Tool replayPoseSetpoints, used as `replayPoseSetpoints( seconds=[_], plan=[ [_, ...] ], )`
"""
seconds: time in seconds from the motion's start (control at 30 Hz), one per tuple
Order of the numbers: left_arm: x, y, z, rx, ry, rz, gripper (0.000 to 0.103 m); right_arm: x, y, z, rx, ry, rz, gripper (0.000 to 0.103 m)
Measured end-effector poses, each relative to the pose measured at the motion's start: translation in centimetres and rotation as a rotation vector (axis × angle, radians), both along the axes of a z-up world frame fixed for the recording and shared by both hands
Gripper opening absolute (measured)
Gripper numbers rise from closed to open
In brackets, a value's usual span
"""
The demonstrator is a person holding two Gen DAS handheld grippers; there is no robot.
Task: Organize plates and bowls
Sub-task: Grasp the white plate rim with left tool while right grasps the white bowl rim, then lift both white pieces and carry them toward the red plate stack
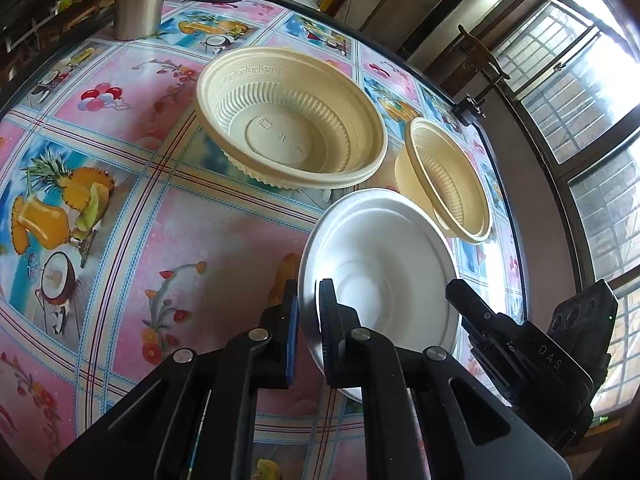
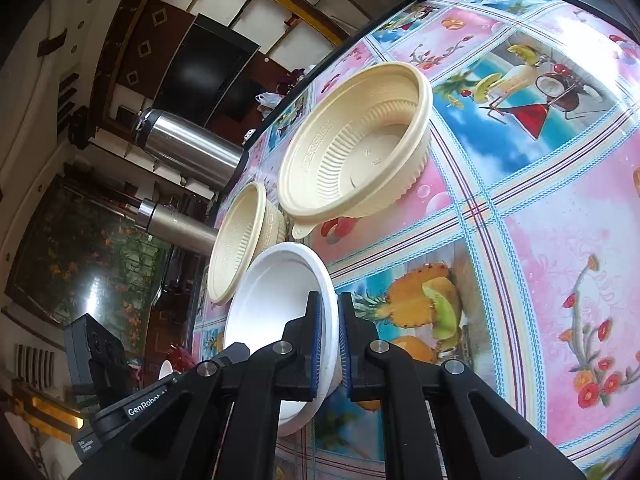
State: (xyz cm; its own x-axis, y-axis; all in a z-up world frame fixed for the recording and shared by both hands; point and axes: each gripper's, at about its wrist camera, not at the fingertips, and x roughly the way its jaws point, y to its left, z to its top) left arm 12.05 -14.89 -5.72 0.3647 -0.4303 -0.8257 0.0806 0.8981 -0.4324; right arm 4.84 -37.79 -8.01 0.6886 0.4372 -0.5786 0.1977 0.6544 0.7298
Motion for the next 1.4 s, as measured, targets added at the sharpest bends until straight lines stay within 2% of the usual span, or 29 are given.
replayPoseSetpoints(
  seconds=[0.3,0.57,0.9,1.2,1.4],
  plan=[
    [-0.7,1.0,-0.1,-0.011,0.005,0.009,0.007,0.0,0.5,0.2,-0.013,-0.007,0.009,0.008],
    [-2.2,3.7,-0.1,-0.011,0.01,0.02,0.008,0.3,2.3,0.1,-0.029,-0.015,0.055,0.008],
    [-4.3,7.8,-0.2,-0.018,0.008,0.032,0.009,0.2,6.6,0.3,-0.102,-0.045,0.129,0.008],
    [-6.6,10.8,-0.2,-0.012,-0.004,0.024,0.011,-1.4,10.8,0.5,-0.179,-0.081,0.166,0.008],
    [-7.6,11.8,-0.2,-0.013,-0.008,0.008,0.011,-2.3,12.6,0.5,-0.188,-0.086,0.19,0.008]
  ],
)
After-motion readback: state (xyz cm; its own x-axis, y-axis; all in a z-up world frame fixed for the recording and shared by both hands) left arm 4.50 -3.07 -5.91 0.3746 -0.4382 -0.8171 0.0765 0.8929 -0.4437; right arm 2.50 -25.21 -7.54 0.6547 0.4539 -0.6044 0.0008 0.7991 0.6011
